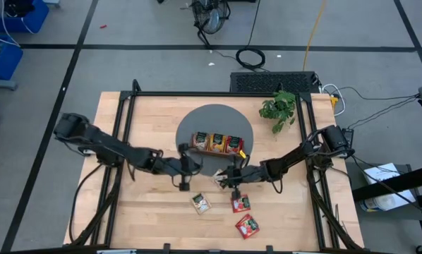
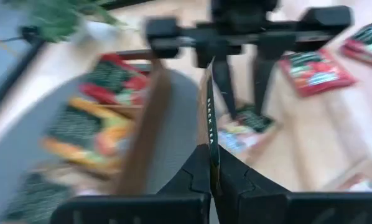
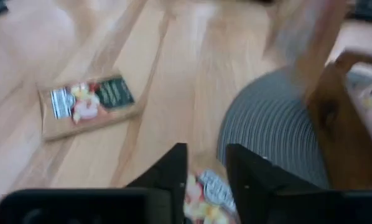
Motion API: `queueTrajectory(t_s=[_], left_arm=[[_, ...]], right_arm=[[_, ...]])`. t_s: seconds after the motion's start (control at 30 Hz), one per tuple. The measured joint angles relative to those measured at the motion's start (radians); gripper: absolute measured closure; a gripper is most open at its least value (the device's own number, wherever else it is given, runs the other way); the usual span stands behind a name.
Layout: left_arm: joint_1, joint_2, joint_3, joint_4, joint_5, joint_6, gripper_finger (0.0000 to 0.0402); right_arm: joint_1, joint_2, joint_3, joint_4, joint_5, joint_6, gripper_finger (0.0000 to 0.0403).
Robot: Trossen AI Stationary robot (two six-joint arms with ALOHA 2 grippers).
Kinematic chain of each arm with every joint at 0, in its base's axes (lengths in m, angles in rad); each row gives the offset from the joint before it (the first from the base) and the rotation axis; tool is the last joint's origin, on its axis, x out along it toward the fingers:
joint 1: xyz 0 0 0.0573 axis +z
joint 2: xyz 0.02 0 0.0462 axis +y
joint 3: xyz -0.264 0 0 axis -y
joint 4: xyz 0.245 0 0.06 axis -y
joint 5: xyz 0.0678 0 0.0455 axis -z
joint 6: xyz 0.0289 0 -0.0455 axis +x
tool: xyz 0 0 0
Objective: Pick & Place Tea
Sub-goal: Put the brown tea bag into the left section of the wooden organizer
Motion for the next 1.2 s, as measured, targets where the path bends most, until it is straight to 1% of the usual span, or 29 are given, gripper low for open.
queueTrajectory(t_s=[0.1,0.17,0.27,0.37,0.47,0.53,0.63,0.8,0.87,0.97,1.13,1.2], left_arm=[[0.034,-0.094,0.026,-0.152,-0.014,0.058,0.0398],[0.073,-0.144,0.033,-0.22,-0.007,0.107,0.0396],[0.159,-0.187,0.033,-0.319,0.051,0.158,0.0398],[0.265,-0.189,0.032,-0.366,0.142,0.166,0.0396],[0.332,-0.163,0.032,-0.335,0.259,0.191,0.0398],[0.35,-0.143,0.032,-0.312,0.288,0.207,0.0398],[0.364,-0.112,0.032,-0.285,0.32,0.232,0.0397],[0.392,-0.046,0.032,-0.255,0.325,0.263,0.0395],[0.407,-0.019,0.032,-0.243,0.325,0.276,0.0395],[0.43,0.015,0.032,-0.227,0.326,0.274,0.0398],[0.451,0.062,0.032,-0.23,0.327,0.253,0.039],[0.453,0.07,0.032,-0.23,0.327,0.241,0.0389]], right_arm=[[0.0,0.0,-0.001,-0.042,-0.002,0.041,0.0268],[0.004,0.0,-0.001,-0.052,-0.006,0.08,0.0246],[0.018,0.0,-0.001,-0.05,-0.039,0.099,0.0224],[0.04,0.0,-0.001,-0.043,-0.059,0.087,0.0217],[0.066,0.0,-0.001,-0.034,-0.056,0.07,0.0219],[0.082,0.0,-0.001,-0.033,-0.045,0.059,0.0224],[0.108,0.0,-0.001,-0.025,0.033,0.024,0.0234],[0.141,0.0,-0.001,-0.03,0.194,-0.047,0.0251],[0.145,0.0,-0.001,-0.041,0.236,-0.053,0.0258],[0.145,0.0,-0.001,-0.059,0.243,-0.051,0.0269],[0.14,0.0,-0.001,-0.083,0.245,-0.026,0.0284],[0.138,0.0,-0.001,-0.092,0.289,-0.006,0.029]])
